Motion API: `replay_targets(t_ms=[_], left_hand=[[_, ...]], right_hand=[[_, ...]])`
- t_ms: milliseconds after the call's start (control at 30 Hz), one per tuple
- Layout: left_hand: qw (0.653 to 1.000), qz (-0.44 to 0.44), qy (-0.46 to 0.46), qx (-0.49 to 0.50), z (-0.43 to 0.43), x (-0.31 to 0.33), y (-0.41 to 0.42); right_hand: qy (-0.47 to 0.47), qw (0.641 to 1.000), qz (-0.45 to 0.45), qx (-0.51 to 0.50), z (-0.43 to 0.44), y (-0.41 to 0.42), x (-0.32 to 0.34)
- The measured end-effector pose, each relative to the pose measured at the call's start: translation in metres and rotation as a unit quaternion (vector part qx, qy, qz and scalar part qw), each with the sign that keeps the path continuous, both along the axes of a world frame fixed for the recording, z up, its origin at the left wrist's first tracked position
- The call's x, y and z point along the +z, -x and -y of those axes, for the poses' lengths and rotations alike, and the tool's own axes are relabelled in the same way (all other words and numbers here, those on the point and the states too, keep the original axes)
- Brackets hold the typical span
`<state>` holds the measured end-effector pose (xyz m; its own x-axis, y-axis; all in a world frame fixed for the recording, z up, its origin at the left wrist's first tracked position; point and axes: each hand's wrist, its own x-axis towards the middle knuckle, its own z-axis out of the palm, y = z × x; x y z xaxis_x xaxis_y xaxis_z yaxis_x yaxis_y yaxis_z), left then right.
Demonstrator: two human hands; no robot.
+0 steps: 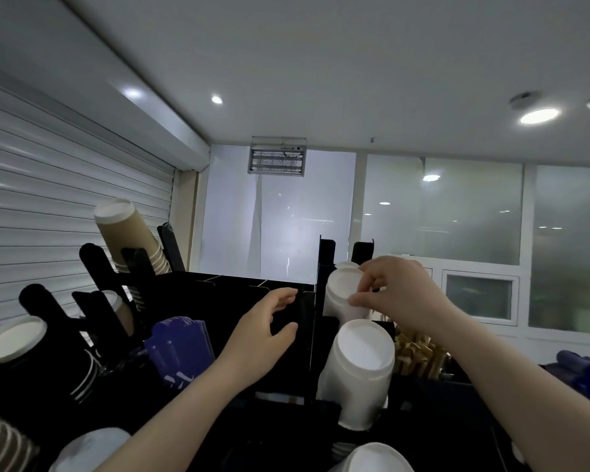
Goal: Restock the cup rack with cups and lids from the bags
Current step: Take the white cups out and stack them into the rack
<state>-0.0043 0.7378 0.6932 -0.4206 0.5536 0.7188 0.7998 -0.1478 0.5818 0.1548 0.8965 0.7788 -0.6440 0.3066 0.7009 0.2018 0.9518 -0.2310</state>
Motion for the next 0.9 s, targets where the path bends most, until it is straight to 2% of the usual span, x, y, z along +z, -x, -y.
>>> replay_targets(t_ms=[133, 233, 400, 567, 667, 900], left_hand=[[1.000, -0.009, -0.007, -0.005, 0.001, 0.002, -0.005], [1.000, -0.014, -0.009, -0.013, 0.002, 0.002, -0.007], [1.000, -0.016, -0.005, -0.017, 0.001, -0.001, -0.007], [1.000, -0.010, 0.000, -0.027, -0.002, -0.003, -0.008], [0.999, 0.001, 0.002, -0.033, -0.004, -0.004, -0.009], [0.999, 0.024, 0.005, -0.042, 0.001, -0.004, -0.022]], right_hand=[[0.014, 0.999, -0.050, 0.015, 0.007, 0.001, 0.005], [0.022, 0.998, -0.054, 0.014, 0.006, 0.000, 0.006], [0.030, 0.999, 0.021, -0.013, -0.007, 0.003, -0.014], [0.050, 0.997, 0.048, -0.037, -0.019, 0.004, -0.019], [0.020, 0.995, 0.078, -0.058, -0.018, 0.005, -0.016], [0.016, 0.996, 0.077, -0.048, -0.006, -0.014, -0.024]])
